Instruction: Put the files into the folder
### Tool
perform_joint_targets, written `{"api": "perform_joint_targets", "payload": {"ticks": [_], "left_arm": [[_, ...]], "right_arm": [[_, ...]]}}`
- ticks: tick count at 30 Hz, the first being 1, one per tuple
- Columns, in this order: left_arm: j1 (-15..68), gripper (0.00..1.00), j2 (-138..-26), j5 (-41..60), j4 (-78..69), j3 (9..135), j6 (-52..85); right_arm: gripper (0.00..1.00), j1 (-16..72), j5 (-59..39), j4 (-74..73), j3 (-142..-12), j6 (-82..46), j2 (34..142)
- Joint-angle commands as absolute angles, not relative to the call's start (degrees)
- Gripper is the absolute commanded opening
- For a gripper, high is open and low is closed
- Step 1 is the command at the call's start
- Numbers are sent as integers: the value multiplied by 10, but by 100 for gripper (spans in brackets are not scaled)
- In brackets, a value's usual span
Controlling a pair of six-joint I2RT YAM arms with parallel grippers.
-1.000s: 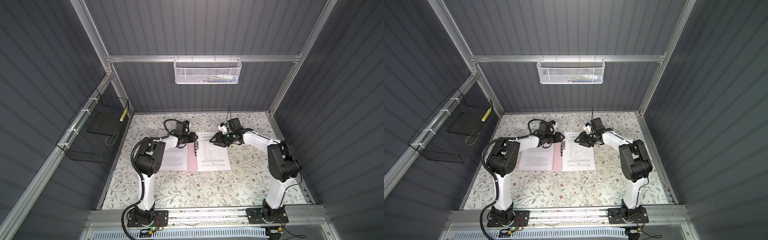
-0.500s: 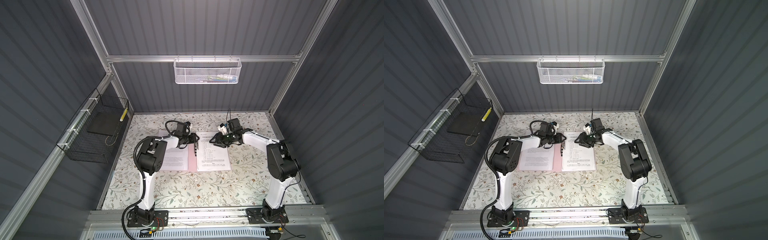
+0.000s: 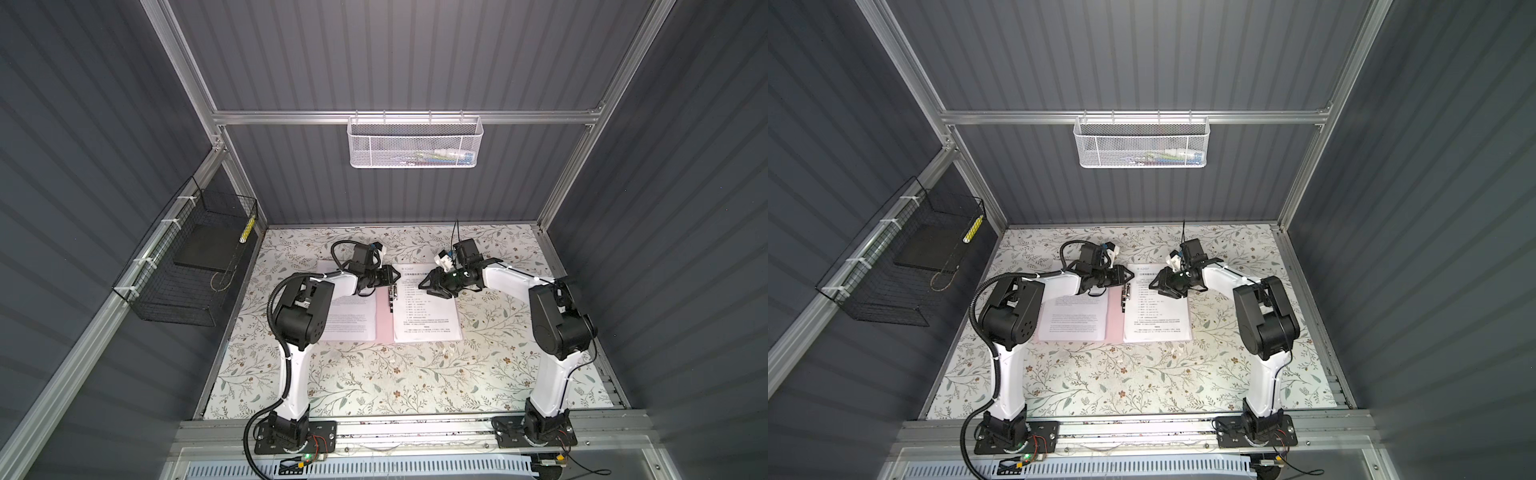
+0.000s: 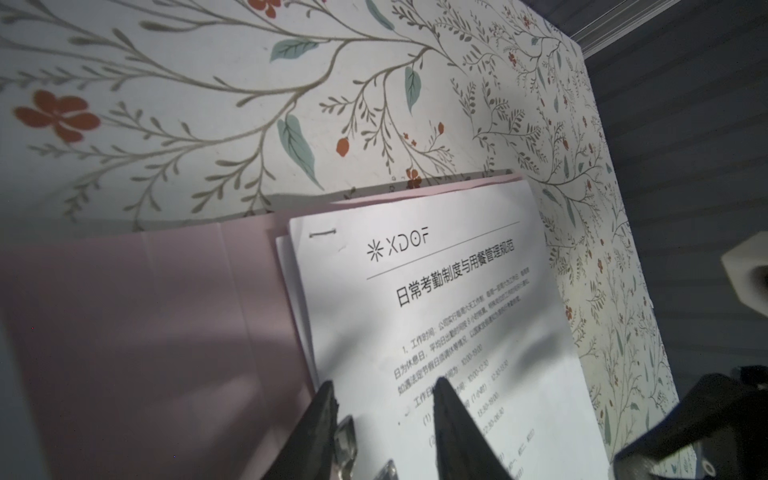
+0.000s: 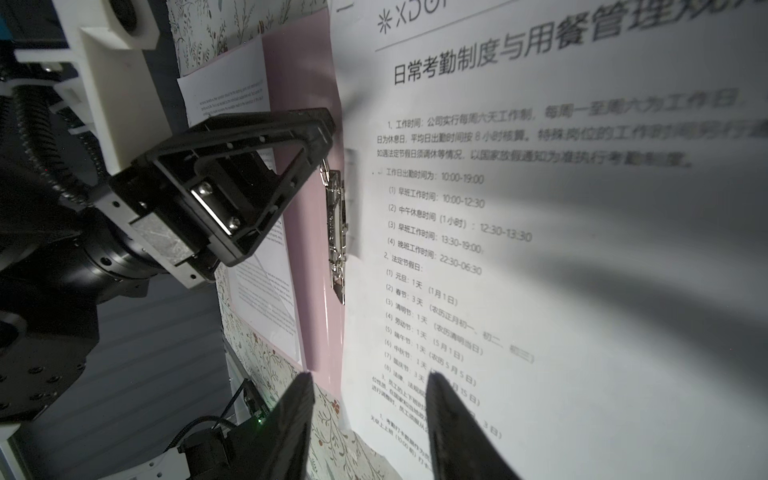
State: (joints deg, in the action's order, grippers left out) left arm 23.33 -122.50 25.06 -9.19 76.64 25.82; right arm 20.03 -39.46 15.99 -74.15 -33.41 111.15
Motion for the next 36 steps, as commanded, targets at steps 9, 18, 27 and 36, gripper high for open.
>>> {"api": "perform_joint_targets", "payload": {"ticks": [9,18,27,36], "left_arm": [[238,38,-1200,279,-120,741,267],[239,37,-1173,281,-138,714,270],[246,37,-1151,279,-151,686,272],[256,37,-1112,268,-162,645,273]], "right_arm": [[47,199,-405,171,-759,-328,1123],[47,199,-404,168,-756,-328,1122],[47,201,-404,158,-739,-330,1118],[48,204,-403,148,-722,-333,1109]]}}
